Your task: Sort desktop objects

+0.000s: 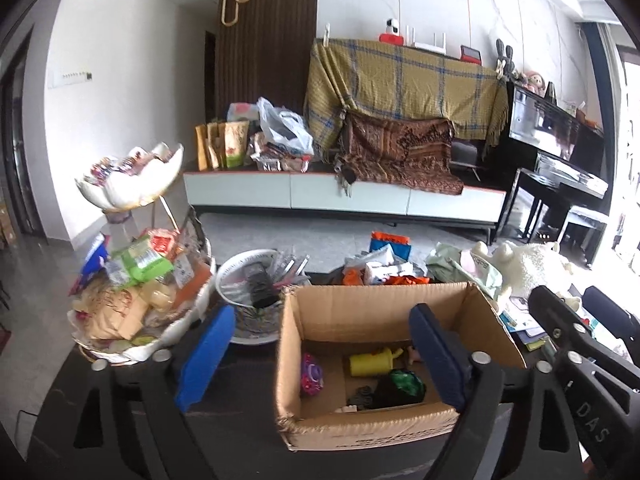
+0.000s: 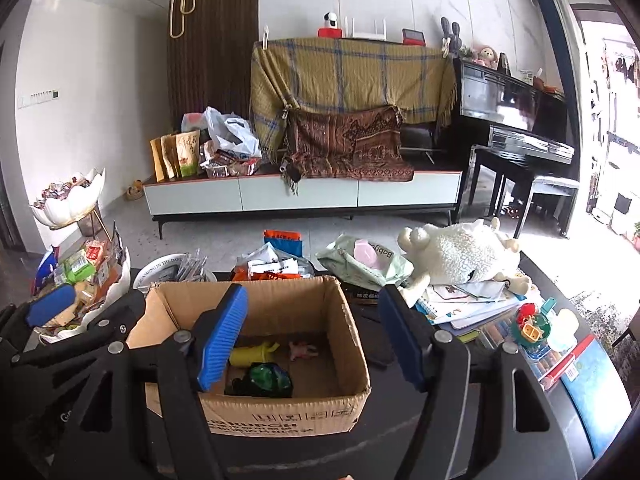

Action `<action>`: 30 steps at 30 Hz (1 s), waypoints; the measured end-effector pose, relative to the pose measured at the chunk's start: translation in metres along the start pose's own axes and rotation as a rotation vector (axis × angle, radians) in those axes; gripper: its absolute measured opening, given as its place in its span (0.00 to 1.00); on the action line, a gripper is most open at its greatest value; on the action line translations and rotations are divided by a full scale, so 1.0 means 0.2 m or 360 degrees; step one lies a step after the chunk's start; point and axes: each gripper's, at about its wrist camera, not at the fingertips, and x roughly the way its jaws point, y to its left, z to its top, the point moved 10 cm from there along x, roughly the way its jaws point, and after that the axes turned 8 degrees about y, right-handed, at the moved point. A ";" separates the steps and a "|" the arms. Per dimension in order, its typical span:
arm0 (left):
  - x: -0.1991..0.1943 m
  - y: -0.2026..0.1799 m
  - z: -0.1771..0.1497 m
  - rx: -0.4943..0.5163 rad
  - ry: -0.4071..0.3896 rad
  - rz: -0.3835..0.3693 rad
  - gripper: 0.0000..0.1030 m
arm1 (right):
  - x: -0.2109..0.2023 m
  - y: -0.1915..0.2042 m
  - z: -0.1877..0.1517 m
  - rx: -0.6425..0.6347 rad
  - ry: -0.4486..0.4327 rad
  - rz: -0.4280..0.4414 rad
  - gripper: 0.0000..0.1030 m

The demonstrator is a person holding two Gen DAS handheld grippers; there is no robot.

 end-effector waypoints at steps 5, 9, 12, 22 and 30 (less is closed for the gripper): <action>-0.12 0.02 -0.01 -0.0001 -0.0084 0.0009 0.88 | -0.13 -0.01 0.00 0.0031 -0.0126 -0.0001 0.66; -0.21 0.03 -0.03 0.0019 -0.0142 0.0028 0.88 | -0.24 -0.01 -0.01 0.0001 -0.0243 -0.0049 0.66; -0.26 0.03 -0.05 0.0029 -0.0176 0.0035 0.88 | -0.29 -0.01 -0.02 0.0007 -0.0266 -0.0051 0.66; -0.37 0.05 -0.14 0.0029 -0.0181 0.0025 0.88 | -0.39 -0.01 -0.11 0.0040 -0.0263 0.0017 0.69; -0.43 0.07 -0.22 0.0020 -0.0179 0.0019 0.91 | -0.47 -0.03 -0.18 0.0045 -0.0305 -0.0009 0.77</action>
